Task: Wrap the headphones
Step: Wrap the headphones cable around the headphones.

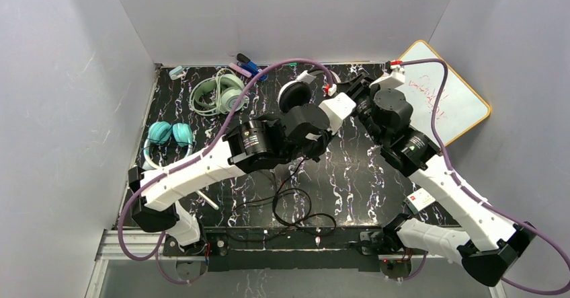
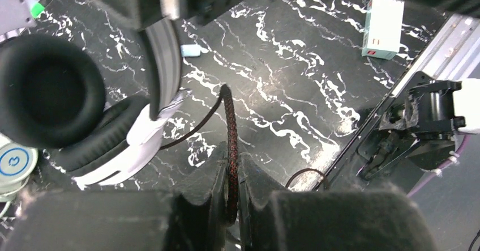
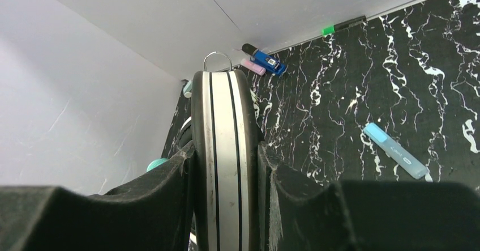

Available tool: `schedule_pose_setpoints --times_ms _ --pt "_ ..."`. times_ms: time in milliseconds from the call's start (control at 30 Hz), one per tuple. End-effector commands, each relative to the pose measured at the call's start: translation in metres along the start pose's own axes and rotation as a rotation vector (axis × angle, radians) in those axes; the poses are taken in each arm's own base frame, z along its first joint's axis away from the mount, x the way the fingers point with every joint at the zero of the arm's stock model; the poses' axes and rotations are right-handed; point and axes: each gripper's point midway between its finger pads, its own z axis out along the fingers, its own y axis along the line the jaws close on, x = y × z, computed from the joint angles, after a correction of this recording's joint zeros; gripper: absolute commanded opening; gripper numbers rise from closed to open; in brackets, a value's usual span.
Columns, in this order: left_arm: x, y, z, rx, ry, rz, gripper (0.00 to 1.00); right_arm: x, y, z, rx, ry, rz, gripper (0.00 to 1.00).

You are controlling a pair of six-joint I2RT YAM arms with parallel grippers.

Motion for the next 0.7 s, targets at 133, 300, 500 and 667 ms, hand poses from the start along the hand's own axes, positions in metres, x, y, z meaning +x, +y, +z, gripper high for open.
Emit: schedule_pose_setpoints --times_ms 133,300,500,667 --pt "-0.01 0.049 -0.042 -0.095 -0.046 -0.007 0.05 -0.043 0.029 -0.032 -0.084 -0.06 0.168 0.17" --pt "-0.018 0.072 -0.055 -0.09 -0.086 -0.053 0.03 -0.038 0.028 -0.039 -0.069 -0.009 0.189 0.17" --pt "-0.004 0.1 -0.052 -0.127 -0.047 -0.058 0.02 -0.03 0.023 -0.045 -0.063 0.025 0.193 0.17" --pt "0.003 0.116 -0.044 -0.116 -0.043 -0.074 0.01 -0.017 0.025 -0.047 -0.074 0.089 0.199 0.17"
